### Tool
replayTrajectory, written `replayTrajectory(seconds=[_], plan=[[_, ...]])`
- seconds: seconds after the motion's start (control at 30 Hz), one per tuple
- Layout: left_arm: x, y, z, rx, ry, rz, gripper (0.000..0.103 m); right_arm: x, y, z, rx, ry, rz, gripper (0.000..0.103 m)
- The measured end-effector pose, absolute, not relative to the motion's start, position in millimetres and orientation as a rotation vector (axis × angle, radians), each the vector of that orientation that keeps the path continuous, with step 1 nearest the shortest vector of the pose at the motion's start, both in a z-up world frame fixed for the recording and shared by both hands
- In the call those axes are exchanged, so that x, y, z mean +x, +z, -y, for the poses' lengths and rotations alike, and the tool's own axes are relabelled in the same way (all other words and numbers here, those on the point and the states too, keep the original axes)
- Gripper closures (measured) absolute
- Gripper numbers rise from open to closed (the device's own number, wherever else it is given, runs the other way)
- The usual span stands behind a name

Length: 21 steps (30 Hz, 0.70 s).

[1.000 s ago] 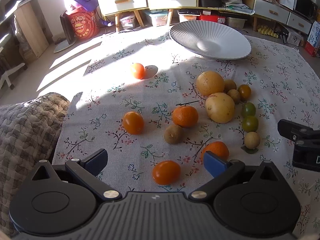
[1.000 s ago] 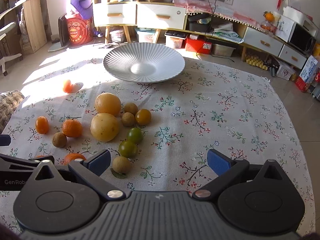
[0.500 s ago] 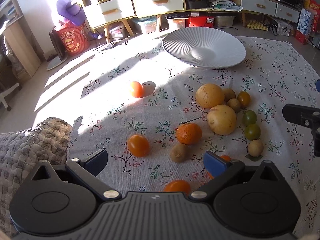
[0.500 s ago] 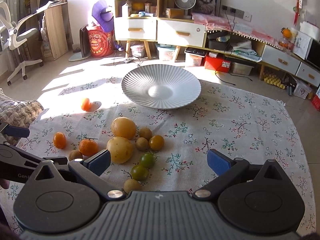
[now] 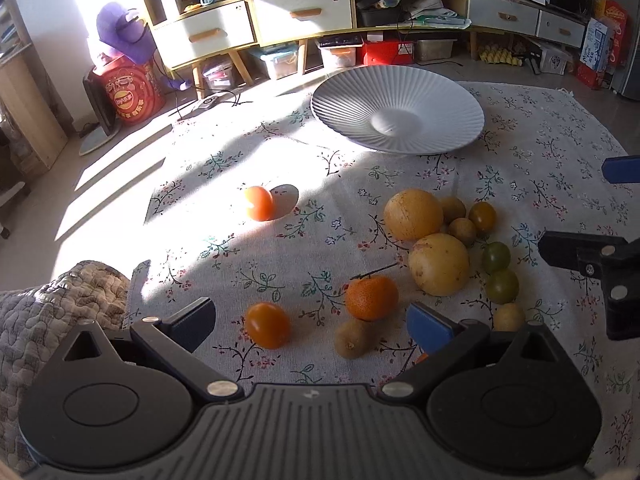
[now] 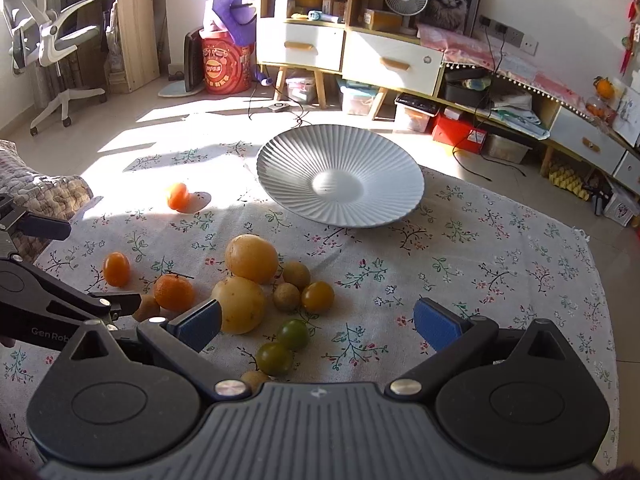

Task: Organize fruits
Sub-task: 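Move both tools toward the cluster of large yellow fruits, then grasp the orange-yellow fruit with the left tool while the right tool grasps the pale yellow fruit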

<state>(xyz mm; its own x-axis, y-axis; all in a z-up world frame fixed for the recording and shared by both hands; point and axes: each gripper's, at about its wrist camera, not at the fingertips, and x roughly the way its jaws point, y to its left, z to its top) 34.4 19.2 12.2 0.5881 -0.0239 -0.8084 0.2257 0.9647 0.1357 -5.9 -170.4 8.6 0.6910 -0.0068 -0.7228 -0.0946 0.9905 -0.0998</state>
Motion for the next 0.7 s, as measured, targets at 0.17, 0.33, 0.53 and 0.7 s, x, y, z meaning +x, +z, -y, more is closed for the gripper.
replayTrajectory(seconds=[0.17, 0.33, 0.53, 0.7], plan=[[46, 8, -20, 0.226, -0.223, -0.887, 0.010, -5, 1, 174, -0.100, 0.139, -0.774, 0.000], [55, 0, -18, 0.239, -0.248, -0.846, 0.010, -6, -16, 174, -0.075, 0.245, -0.788, 0.002], [73, -8, -16, 0.175, -0.337, -0.880, 0.010, -8, -23, 152, -0.090, 0.353, -0.819, 0.007], [85, -11, -8, 0.080, -0.411, -0.908, 0.010, -4, -30, 146, -0.054, 0.378, -0.852, 0.015]])
